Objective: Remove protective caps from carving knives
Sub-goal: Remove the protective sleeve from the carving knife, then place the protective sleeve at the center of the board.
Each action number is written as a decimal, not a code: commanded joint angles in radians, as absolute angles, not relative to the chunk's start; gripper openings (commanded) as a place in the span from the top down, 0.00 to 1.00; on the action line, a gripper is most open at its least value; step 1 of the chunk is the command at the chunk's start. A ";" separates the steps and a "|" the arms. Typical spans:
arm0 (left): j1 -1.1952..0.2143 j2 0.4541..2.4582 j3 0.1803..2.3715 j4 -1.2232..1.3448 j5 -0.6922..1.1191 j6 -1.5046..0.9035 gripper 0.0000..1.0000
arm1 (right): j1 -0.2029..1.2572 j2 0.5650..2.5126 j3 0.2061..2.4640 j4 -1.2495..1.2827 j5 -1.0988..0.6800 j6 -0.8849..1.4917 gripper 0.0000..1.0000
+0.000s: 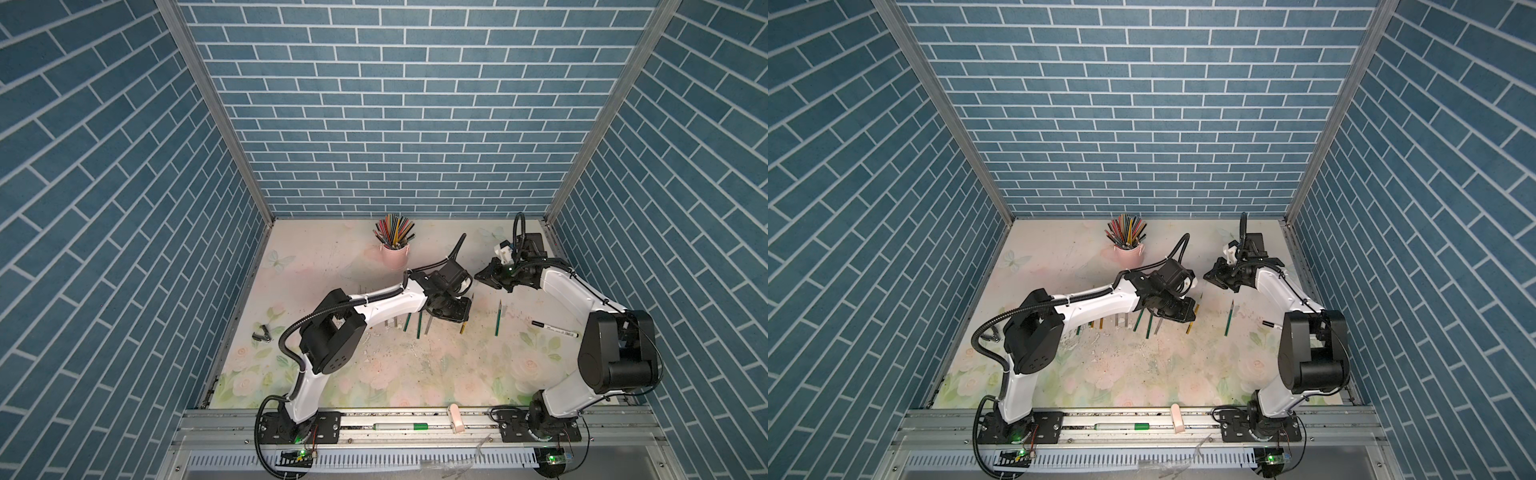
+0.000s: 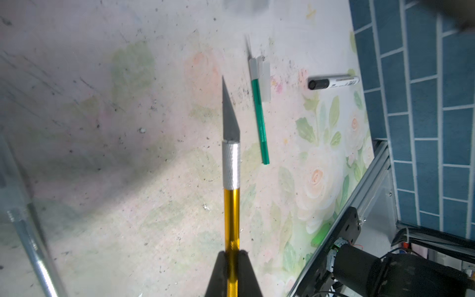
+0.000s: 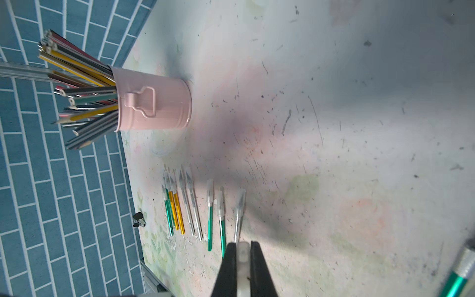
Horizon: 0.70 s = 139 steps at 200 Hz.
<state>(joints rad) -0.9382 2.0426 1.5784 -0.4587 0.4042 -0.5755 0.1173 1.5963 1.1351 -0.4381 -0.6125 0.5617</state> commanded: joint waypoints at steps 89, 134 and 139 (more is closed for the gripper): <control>-0.891 1.974 1.469 -0.409 0.373 -0.609 1.00 | 0.112 1.642 1.142 -0.639 -0.432 0.423 1.00; -0.868 1.995 1.510 -0.417 0.388 -0.592 1.00 | 0.115 1.652 1.078 -0.646 -0.392 0.412 0.94; -0.867 1.999 1.514 -0.419 0.389 -0.591 1.00 | 0.114 1.653 1.075 -0.646 -0.387 0.410 0.93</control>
